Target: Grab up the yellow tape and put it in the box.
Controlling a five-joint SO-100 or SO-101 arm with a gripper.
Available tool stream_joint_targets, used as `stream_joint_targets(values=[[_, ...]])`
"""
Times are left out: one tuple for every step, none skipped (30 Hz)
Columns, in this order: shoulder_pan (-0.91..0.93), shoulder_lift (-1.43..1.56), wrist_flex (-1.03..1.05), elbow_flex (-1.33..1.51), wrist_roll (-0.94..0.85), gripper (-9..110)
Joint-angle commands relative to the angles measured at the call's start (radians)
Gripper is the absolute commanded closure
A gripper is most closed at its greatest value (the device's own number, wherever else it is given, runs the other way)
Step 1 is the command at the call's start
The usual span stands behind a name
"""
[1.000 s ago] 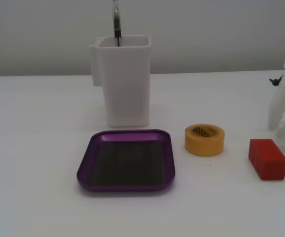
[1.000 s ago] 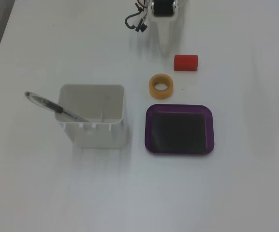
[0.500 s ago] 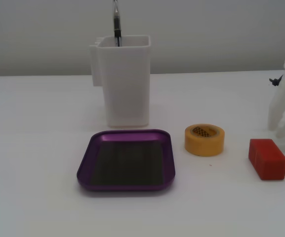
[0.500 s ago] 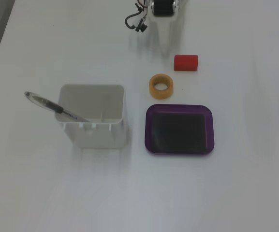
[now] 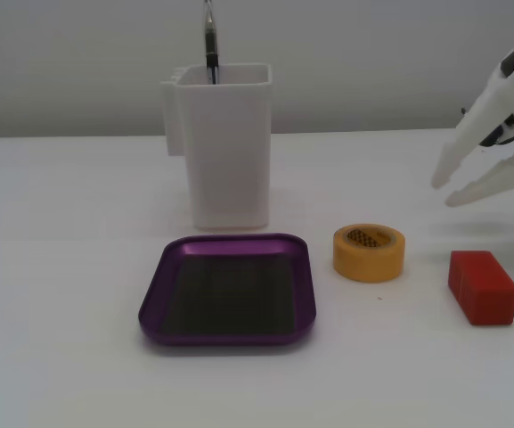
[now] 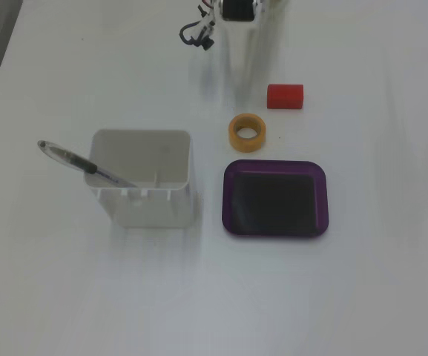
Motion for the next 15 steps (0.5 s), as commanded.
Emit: stream_joint_targets(values=[[0.011, 0.064, -0.011, -0.066, -0.077, 99], [0.012, 0.034, -0.011, -0.08, -0.1, 99], [0.014, -0.008, -0.011, -0.095, -0.123, 99], [0.012, -0.058, -0.011, -0.118, -0.146, 99], [0.011, -0.12, -0.011, -0.147, -0.164, 99], [0.009, -0.189, -0.012, -0.184, -0.181, 99], [0.008, -0.262, -0.011, -0.23, -0.195, 98], [0.008, -0.344, -0.014, -0.279, -0.206, 96], [0.008, -0.431, -0.011, -0.337, -0.213, 95], [0.008, -0.518, -0.008, -0.399, -0.222, 93], [0.008, -0.612, -0.006, -0.462, -0.227, 91], [0.008, -0.703, -0.003, -0.528, -0.232, 89], [0.008, -0.796, 0.011, -0.592, -0.232, 88], [0.008, -0.884, 0.035, -0.66, -0.233, 87], [0.006, -0.966, 0.057, -0.729, -0.233, 87]])
